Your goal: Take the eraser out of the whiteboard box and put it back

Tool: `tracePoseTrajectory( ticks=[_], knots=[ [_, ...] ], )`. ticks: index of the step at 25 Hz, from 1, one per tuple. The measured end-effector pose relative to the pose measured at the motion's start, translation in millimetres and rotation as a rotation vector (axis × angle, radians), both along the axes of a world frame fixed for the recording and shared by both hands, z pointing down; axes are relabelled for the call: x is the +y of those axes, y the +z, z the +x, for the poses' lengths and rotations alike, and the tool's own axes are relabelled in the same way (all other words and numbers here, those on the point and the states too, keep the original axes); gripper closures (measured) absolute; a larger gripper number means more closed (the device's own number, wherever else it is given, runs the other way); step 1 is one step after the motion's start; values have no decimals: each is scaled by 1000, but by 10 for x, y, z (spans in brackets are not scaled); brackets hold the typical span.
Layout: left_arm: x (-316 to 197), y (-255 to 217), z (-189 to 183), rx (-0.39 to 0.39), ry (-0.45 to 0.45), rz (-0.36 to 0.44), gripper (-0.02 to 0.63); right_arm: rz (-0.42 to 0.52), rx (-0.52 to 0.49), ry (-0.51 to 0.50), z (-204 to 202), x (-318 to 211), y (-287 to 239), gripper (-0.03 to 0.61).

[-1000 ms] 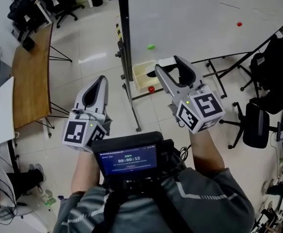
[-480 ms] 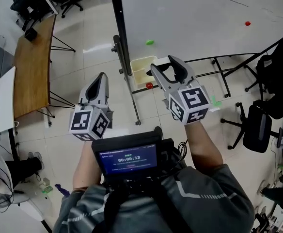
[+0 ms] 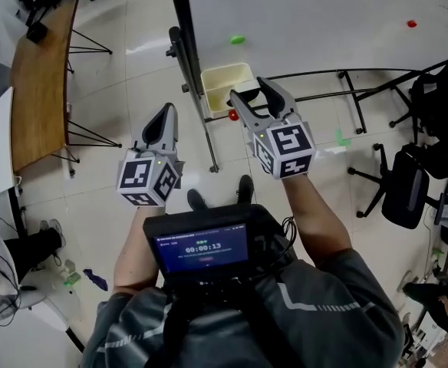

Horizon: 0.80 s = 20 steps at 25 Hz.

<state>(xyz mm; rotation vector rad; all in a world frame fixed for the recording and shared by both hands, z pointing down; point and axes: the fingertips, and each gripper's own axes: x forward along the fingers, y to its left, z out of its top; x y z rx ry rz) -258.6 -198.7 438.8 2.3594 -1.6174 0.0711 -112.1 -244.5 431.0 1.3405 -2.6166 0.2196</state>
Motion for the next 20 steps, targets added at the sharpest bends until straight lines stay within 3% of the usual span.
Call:
tracePoseTrajectory(
  ticks=[9, 20],
  knots=[
    [-65, 459, 48, -41, 10, -71, 580, -56, 50, 17, -70, -104, 547, 308],
    [-10, 513, 7, -57, 13, -80, 581, -66, 101, 21, -127, -101, 751, 308]
  ],
)
